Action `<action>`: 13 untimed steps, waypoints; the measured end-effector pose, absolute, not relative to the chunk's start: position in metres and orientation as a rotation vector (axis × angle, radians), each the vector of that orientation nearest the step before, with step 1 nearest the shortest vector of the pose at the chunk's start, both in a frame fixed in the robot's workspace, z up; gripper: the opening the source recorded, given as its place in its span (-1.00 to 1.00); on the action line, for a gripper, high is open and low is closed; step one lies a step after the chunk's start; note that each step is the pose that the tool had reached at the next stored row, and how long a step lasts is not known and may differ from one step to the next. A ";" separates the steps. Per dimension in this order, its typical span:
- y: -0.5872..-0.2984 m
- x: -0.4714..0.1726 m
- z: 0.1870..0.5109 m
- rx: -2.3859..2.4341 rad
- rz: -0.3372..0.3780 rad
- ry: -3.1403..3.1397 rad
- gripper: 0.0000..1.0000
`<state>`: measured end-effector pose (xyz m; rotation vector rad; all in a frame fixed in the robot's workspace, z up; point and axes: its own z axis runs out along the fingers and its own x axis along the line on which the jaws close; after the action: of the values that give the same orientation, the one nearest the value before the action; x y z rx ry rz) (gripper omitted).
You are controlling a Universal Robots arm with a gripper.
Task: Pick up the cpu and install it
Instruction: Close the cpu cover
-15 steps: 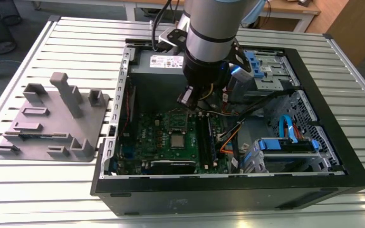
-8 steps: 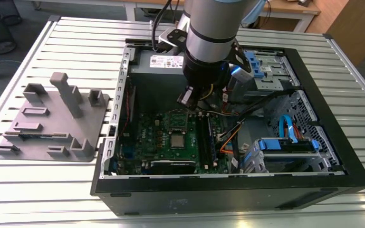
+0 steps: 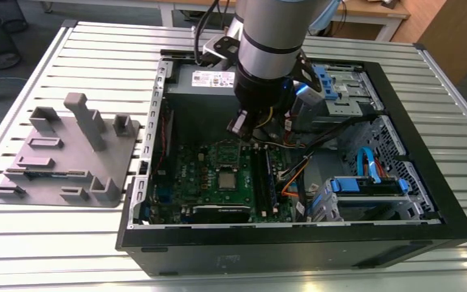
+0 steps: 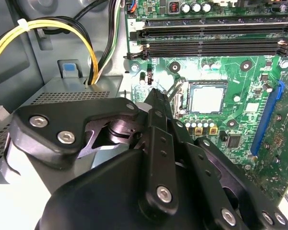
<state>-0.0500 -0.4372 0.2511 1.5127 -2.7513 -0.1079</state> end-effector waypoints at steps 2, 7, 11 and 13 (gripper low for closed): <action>-0.437 -0.050 0.251 1.513 -0.108 -2.751 -0.79; -0.437 -0.049 0.252 1.513 -0.107 -2.751 -0.79; -0.437 -0.048 0.252 1.513 -0.106 -2.751 -0.79; -0.437 -0.048 0.252 1.513 -0.106 -2.751 -0.79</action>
<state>-0.0477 -0.4372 0.2515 1.5125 -2.7506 -0.1060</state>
